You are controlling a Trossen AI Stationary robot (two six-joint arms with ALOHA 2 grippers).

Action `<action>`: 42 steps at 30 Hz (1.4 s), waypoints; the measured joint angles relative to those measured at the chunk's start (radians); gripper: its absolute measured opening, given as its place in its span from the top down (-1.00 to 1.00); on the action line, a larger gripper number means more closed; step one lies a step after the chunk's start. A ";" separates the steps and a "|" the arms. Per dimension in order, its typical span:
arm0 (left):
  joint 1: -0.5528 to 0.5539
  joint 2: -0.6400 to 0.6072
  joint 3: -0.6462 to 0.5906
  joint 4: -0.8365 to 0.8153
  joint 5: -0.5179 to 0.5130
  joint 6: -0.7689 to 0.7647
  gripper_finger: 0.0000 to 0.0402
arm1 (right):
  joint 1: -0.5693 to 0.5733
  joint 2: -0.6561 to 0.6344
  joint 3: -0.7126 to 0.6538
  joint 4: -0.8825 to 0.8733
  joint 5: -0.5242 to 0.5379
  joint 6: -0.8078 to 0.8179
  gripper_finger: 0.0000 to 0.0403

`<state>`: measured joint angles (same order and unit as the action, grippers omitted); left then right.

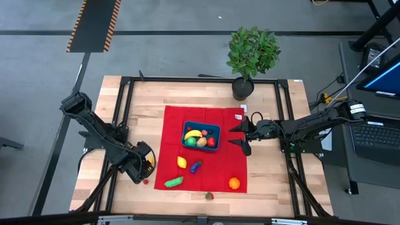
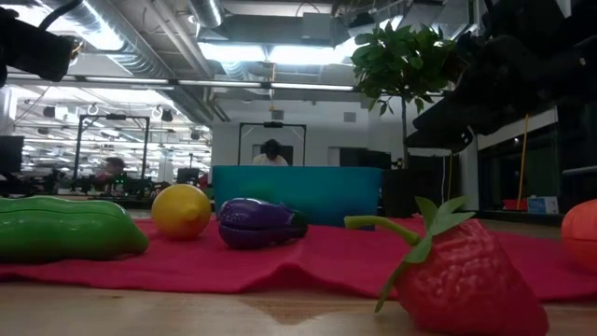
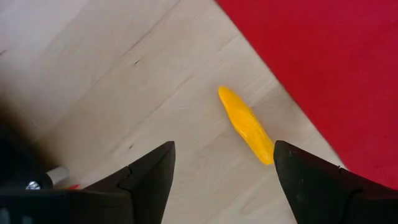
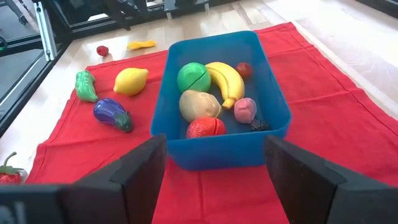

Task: Pick and placing Produce into tupperware
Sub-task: Put the yellow corn into the blue bin

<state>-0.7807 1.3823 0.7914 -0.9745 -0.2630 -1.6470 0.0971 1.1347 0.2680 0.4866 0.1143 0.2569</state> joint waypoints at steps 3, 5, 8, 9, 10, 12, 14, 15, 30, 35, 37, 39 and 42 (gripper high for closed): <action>0.000 0.000 0.000 0.001 0.000 -0.001 -0.31 | 0.000 0.000 0.000 0.000 0.000 0.000 -0.33; 0.003 0.000 0.000 0.005 -0.001 -0.012 -0.31 | 0.000 0.000 0.000 0.001 0.000 0.000 -0.33; 0.003 0.000 0.000 0.025 -0.006 -0.050 -0.31 | 0.000 0.000 0.000 0.001 0.000 0.000 -0.33; 0.003 0.000 0.000 0.036 -0.011 -0.053 -0.31 | 0.000 0.000 0.000 0.002 0.000 0.000 -0.33; 0.003 0.000 0.000 0.046 -0.013 -0.056 -0.31 | 0.000 0.000 0.000 0.002 0.000 0.000 -0.33; 0.003 0.000 0.000 0.061 -0.015 -0.074 -0.31 | 0.000 0.000 0.000 0.002 0.000 0.000 -0.33; 0.003 0.000 0.000 0.069 -0.015 -0.086 -0.31 | 0.000 0.000 0.000 0.002 0.000 0.000 -0.33; 0.003 0.000 0.000 0.071 -0.015 -0.098 -0.31 | 0.000 0.000 0.000 0.002 0.000 0.000 -0.33; 0.028 0.111 -0.005 0.114 -0.006 -0.203 -0.31 | 0.000 0.000 0.000 0.001 -0.001 0.000 -0.33; 0.050 0.134 -0.005 0.159 -0.006 -0.153 -0.31 | 0.000 0.000 0.000 0.001 0.000 0.000 -0.33; 0.057 0.137 -0.005 0.163 -0.005 -0.151 -0.31 | 0.000 0.000 0.000 0.001 -0.001 0.000 -0.33; 0.061 0.137 -0.005 0.162 -0.005 -0.150 -0.31 | 0.000 0.000 0.000 0.001 -0.001 0.000 -0.33; 0.063 0.137 -0.005 0.159 -0.005 -0.150 -0.31 | 0.000 0.000 0.000 0.001 -0.001 0.000 -0.33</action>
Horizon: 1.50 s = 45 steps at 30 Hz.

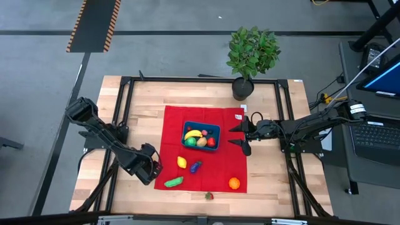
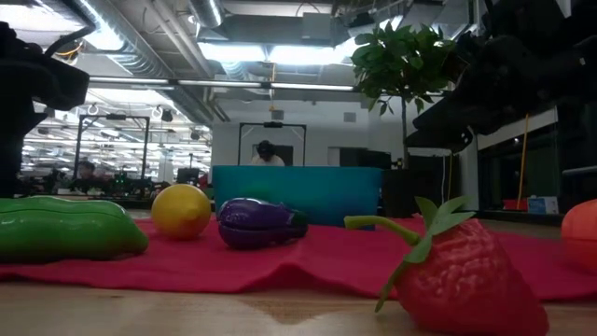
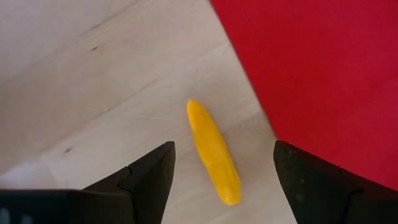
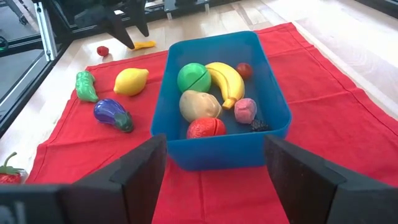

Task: Pick and placing Produce into tupperware
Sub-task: Put the yellow corn into the blue bin

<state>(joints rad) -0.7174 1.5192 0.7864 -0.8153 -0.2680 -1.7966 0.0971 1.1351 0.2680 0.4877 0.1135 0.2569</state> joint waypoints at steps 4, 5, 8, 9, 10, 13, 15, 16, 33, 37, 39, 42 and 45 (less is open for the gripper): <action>0.000 0.000 0.000 -0.003 0.000 0.000 -0.31 | 0.000 0.000 0.000 0.000 0.000 -0.002 -0.33; 0.000 0.000 0.000 -0.003 0.000 0.000 -0.31 | 0.000 0.000 0.000 0.000 0.000 -0.002 -0.33; 0.000 0.000 0.000 -0.003 0.001 0.000 -0.31 | 0.000 0.000 0.000 -0.001 0.000 -0.003 -0.33; 0.000 0.000 0.000 -0.003 0.001 0.000 -0.31 | 0.000 0.000 0.000 -0.001 0.000 -0.003 -0.33; 0.000 0.000 0.000 -0.004 0.000 0.000 -0.31 | 0.000 0.000 0.000 -0.001 0.000 -0.003 -0.33; 0.000 0.000 0.000 -0.010 0.001 0.000 -0.31 | 0.000 0.000 0.000 -0.002 0.000 -0.003 -0.33; 0.000 0.000 0.000 -0.011 0.001 0.000 -0.30 | 0.000 0.000 0.000 -0.002 0.000 -0.003 -0.33; 0.000 0.000 0.000 -0.011 0.001 0.001 -0.30 | 0.000 0.000 0.000 -0.002 0.000 -0.003 -0.33; 0.006 0.053 0.000 0.013 0.071 0.001 -0.16 | 0.000 0.000 0.000 -0.006 -0.001 0.002 -0.33; 0.007 0.053 0.000 0.024 0.065 0.001 -0.16 | 0.000 0.000 0.000 -0.006 -0.001 0.002 -0.33; 0.007 0.053 0.000 0.024 0.059 0.001 -0.16 | 0.000 0.000 0.000 -0.006 -0.001 0.002 -0.33; 0.007 0.052 -0.004 0.034 0.057 0.012 -0.16 | 0.000 0.000 0.000 -0.006 -0.001 0.003 -0.33; 0.006 0.048 -0.030 0.080 0.054 0.021 -0.16 | 0.000 0.000 0.000 -0.007 -0.001 0.003 -0.33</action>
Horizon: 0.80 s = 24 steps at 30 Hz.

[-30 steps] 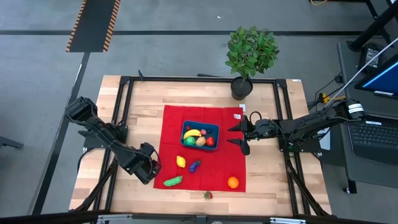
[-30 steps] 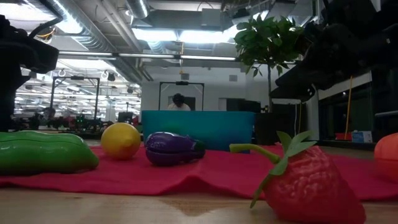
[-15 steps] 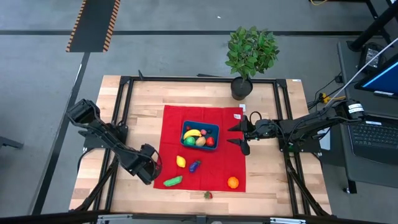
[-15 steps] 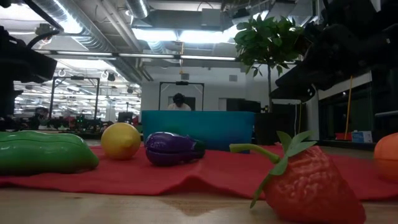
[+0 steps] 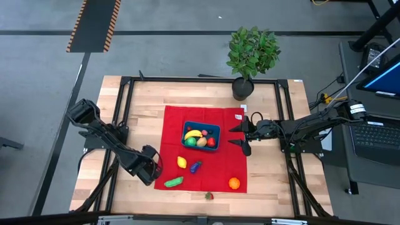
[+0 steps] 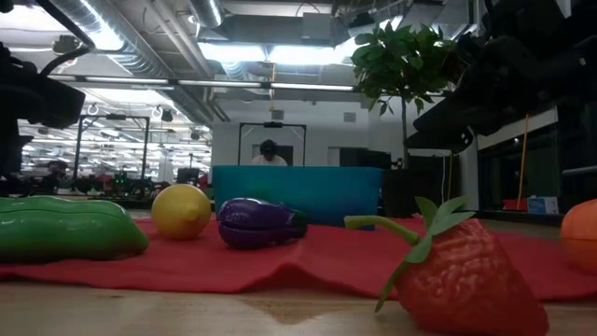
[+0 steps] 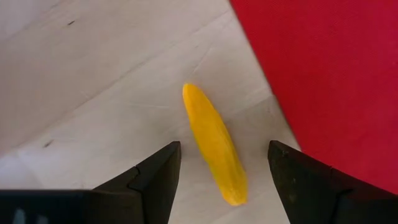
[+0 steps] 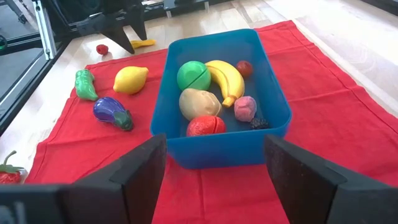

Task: Pick and placing Produce into tupperware
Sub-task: Put the yellow corn into the blue bin

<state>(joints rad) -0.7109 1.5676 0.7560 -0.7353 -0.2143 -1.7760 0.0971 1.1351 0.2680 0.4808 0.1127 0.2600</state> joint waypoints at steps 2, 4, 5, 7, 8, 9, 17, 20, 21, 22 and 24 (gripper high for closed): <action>0.000 -0.002 -0.014 0.012 -0.001 0.000 -0.16 | 0.000 0.000 0.000 0.000 0.000 0.000 -0.33; 0.001 -0.001 -0.017 0.012 0.000 -0.001 -0.16 | 0.000 0.000 0.000 0.000 0.000 0.000 -0.33; 0.002 -0.001 -0.018 0.011 0.000 0.001 -0.16 | 0.000 0.000 0.000 -0.001 0.000 0.000 -0.33; 0.001 -0.001 -0.018 0.012 0.000 0.006 -0.15 | 0.000 0.000 0.000 -0.001 0.000 0.001 -0.33; 0.002 -0.001 -0.018 0.011 0.000 0.006 -0.14 | 0.000 0.000 0.000 -0.001 0.000 0.001 -0.33; 0.001 0.000 -0.019 0.011 0.000 0.006 -0.11 | 0.000 0.000 0.000 -0.001 0.000 0.001 -0.33; 0.002 0.001 -0.020 0.002 0.006 0.035 0.35 | 0.000 0.000 0.000 -0.001 0.000 0.009 -0.33; 0.002 0.002 -0.021 0.000 0.005 0.044 0.58 | 0.000 0.000 0.000 -0.001 0.000 0.024 -0.33; 0.002 0.002 -0.021 0.000 0.005 0.059 0.65 | 0.000 0.000 0.000 -0.001 0.000 0.024 -0.33; 0.002 0.002 -0.021 0.000 0.005 0.078 0.73 | 0.000 0.000 0.000 -0.001 0.000 0.024 -0.33; 0.002 0.002 -0.021 0.000 0.005 0.110 0.88 | 0.000 0.000 0.000 -0.001 0.000 0.024 -0.33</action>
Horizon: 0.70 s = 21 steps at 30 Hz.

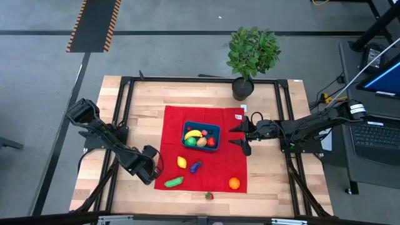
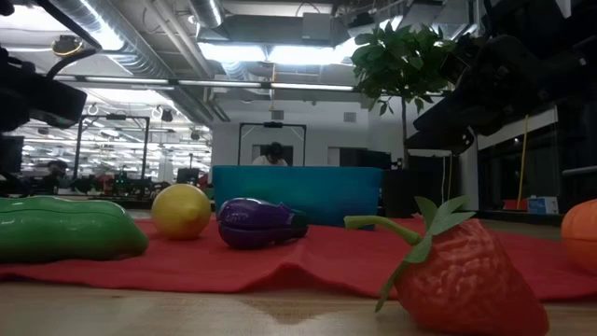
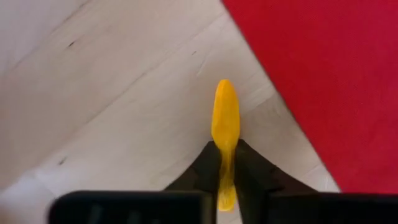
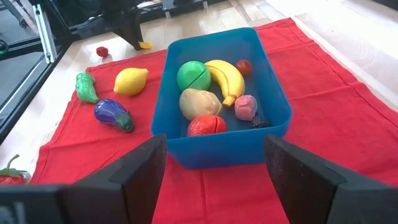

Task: Pick and placing Produce into tupperware
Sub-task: Put the yellow corn into the blue bin

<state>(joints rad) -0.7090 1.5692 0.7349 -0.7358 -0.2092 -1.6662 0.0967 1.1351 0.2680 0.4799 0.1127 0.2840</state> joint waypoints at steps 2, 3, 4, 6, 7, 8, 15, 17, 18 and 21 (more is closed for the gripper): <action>0.000 0.001 0.000 -0.007 0.000 0.031 0.94 | 0.000 0.000 0.000 0.000 0.000 0.000 -0.33; 0.000 0.001 0.000 -0.010 0.000 0.049 0.94 | 0.000 0.000 0.000 0.000 0.000 0.000 -0.33; 0.000 -0.003 0.000 -0.015 0.000 0.067 0.93 | 0.000 0.000 0.000 0.000 0.000 0.000 -0.33; 0.000 -0.015 0.000 -0.015 0.000 0.097 0.91 | 0.000 0.000 0.000 0.000 0.000 0.000 -0.33; 0.001 -0.025 -0.001 -0.013 0.000 0.109 0.91 | 0.000 0.000 0.000 0.000 0.000 0.000 -0.33; 0.003 -0.035 -0.003 -0.015 -0.005 0.125 0.93 | 0.000 0.000 0.000 0.000 0.000 0.000 -0.33; 0.043 -0.117 -0.004 -0.008 -0.126 0.286 0.95 | 0.000 0.000 0.000 0.000 0.000 0.000 -0.33; 0.058 -0.143 -0.004 0.020 -0.162 0.350 0.96 | 0.000 0.000 0.000 0.000 0.000 0.004 -0.33; 0.064 -0.156 -0.004 0.024 -0.192 0.386 0.97 | 0.000 0.000 0.000 0.000 0.000 0.006 -0.33; 0.084 -0.199 -0.004 0.051 -0.281 0.499 0.97 | 0.000 0.000 0.000 0.000 0.000 0.024 -0.33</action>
<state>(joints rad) -0.6252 1.3701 0.7313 -0.6843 -0.4902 -1.1668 0.0971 1.1351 0.2680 0.4801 0.1127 0.3081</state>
